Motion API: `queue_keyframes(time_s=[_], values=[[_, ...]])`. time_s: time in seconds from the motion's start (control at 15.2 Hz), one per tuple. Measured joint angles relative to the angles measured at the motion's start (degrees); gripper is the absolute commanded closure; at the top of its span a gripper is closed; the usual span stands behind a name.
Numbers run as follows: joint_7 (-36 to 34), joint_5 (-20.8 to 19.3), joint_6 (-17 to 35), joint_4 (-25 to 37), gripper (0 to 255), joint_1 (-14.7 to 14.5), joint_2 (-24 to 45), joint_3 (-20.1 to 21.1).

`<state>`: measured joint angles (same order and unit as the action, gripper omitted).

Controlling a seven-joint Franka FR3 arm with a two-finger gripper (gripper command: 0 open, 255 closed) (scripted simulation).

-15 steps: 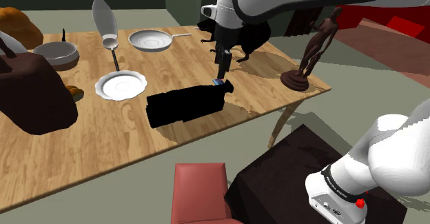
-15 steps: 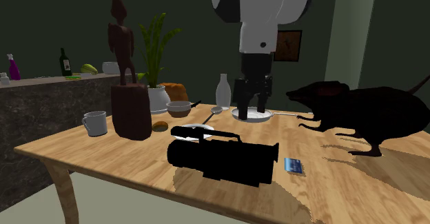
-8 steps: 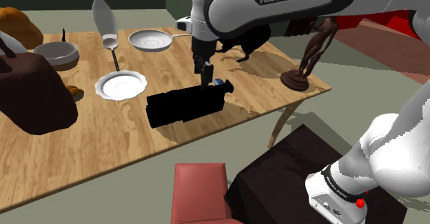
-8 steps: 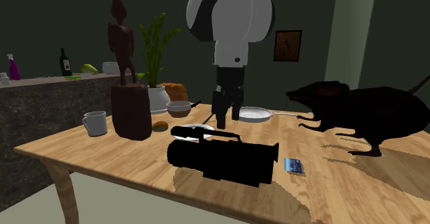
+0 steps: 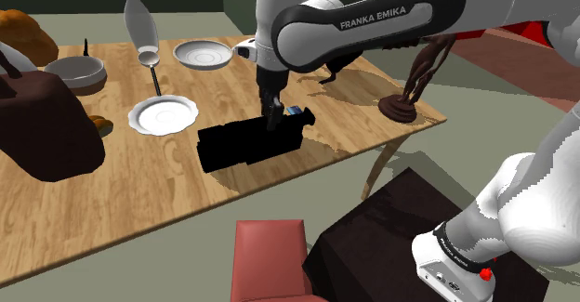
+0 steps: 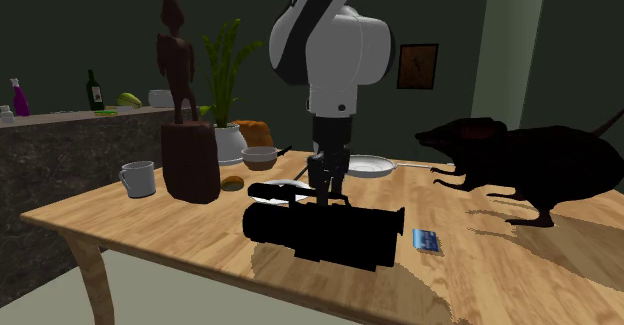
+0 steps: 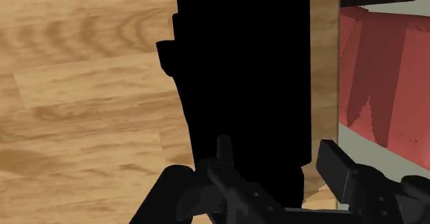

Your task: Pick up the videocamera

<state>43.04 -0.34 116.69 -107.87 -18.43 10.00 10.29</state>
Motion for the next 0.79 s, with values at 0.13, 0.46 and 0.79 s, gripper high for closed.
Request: queue_keyframes(time_s=[0.13,0.46,0.79], values=[[0.0,0.0,0.1,0.0,255,0.0,0.0,0.0],[0.0,0.0,0.1,0.0,255,0.0,0.0,0.0],[0.1,0.1,-1.2,0.8,255,0.0,-0.3,0.0]])
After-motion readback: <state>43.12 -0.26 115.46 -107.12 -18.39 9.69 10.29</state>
